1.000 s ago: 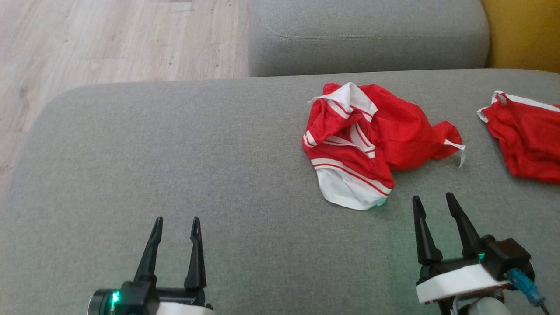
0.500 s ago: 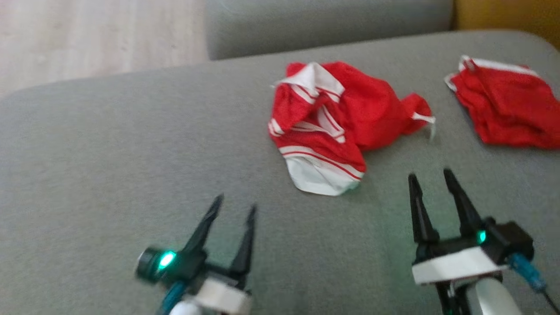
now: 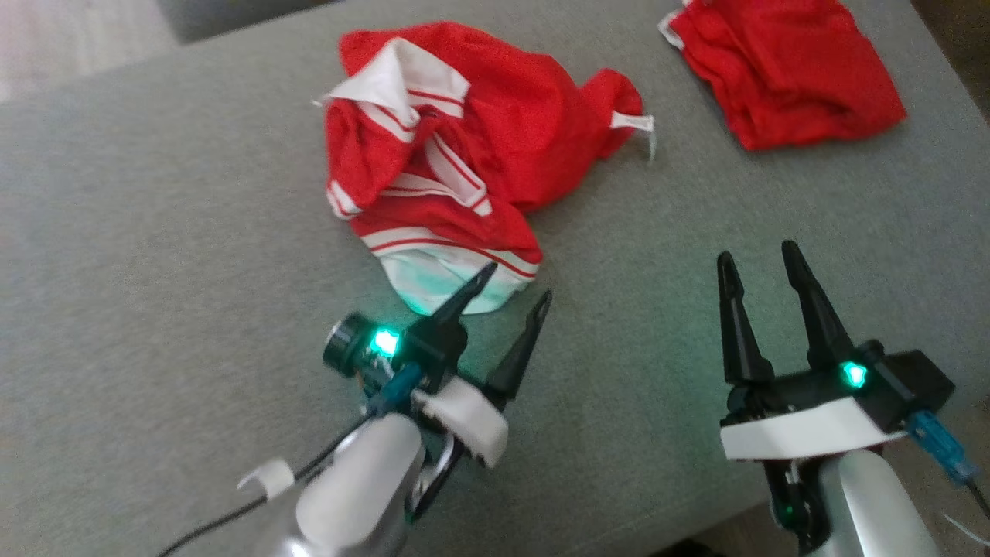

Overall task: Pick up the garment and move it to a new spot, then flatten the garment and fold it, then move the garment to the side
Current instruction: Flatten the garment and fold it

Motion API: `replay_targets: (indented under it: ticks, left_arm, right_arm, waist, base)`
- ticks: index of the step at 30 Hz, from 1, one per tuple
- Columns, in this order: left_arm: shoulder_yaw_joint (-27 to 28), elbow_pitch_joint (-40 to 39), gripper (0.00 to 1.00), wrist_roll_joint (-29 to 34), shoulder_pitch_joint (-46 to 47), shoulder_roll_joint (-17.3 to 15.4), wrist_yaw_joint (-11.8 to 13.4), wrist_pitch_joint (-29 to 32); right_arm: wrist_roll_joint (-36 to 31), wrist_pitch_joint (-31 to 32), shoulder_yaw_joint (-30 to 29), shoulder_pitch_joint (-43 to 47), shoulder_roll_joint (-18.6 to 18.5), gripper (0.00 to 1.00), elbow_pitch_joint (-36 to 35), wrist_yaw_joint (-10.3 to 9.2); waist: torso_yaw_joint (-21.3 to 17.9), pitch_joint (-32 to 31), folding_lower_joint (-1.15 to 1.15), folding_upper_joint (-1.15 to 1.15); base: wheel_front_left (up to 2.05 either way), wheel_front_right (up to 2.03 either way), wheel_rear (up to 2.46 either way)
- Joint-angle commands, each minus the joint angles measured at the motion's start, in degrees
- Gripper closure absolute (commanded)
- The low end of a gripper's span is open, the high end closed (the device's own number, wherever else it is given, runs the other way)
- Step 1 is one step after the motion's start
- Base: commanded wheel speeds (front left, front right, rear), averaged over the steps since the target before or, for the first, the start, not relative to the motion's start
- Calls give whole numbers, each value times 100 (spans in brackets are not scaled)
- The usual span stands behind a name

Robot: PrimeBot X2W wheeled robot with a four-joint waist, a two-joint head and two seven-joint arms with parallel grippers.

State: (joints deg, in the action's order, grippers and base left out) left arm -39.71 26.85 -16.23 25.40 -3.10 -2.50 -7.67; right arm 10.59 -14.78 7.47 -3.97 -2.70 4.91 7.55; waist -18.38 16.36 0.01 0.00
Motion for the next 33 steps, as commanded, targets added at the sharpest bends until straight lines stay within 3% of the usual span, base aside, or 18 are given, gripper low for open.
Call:
replay_targets:
  ticks: [1, 8, 9, 10, 16, 19, 22, 28, 33]
  left_arm:
    - [86, -118, 0, -27, 302, 22, 50, 13]
    - [-58, 363, 3, 273, 1060, 10, 597, -161]
    - [-46, 443, 64, 295, 1138, 10, 627, -198]
    - [-30, 509, 100, 289, 1205, 10, 628, -238]
    - [38, 650, 100, 52, 1530, 15, 358, -431]
    - [30, 347, 100, -365, 1711, 19, 41, -540]
    - [-74, -163, 100, -850, 2106, 20, -61, -577]
    - [65, -983, 100, -1865, 3516, 21, 236, -574]
    - [464, -1134, 100, -2824, 4285, 22, 552, -441]
  right_arm:
    - [42, -22, 166, -211, -18, 0, -208, -6]
    - [180, -22, 333, -410, -18, 0, -229, -6]
    - [198, -22, 350, -436, -18, 0, -240, -6]
    - [213, -22, 372, -459, -18, 0, -251, -6]
    - [245, -22, 430, -538, -18, 0, -251, -6]
    - [239, -22, 423, -552, -18, 0, -243, -6]
    - [208, -22, 414, -537, -18, 0, -232, -6]
    - [156, -22, 350, -415, -18, 0, -223, -6]
    - [137, -22, 300, -324, -18, 0, -223, -6]
  waist:
    - [-288, 315, -1, 0]
    - [-453, 603, -1, 0]
    - [-458, 632, -1, 0]
    - [-455, 656, -1, 0]
    - [-369, 625, -1, 0]
    - [-312, 462, -1, 0]
    - [-268, 243, -1, 0]
    - [-157, -189, -1, 0]
    - [-33, -385, -1, 0]
  base:
    - [0, 0, 0]
    - [0, 0, 0]
    - [0, 0, 0]
    - [0, 0, 0]
    - [0, 0, 0]
    - [0, 0, 0]
    - [0, 0, 0]
    - [0, 0, 0]
    - [0, 0, 0]
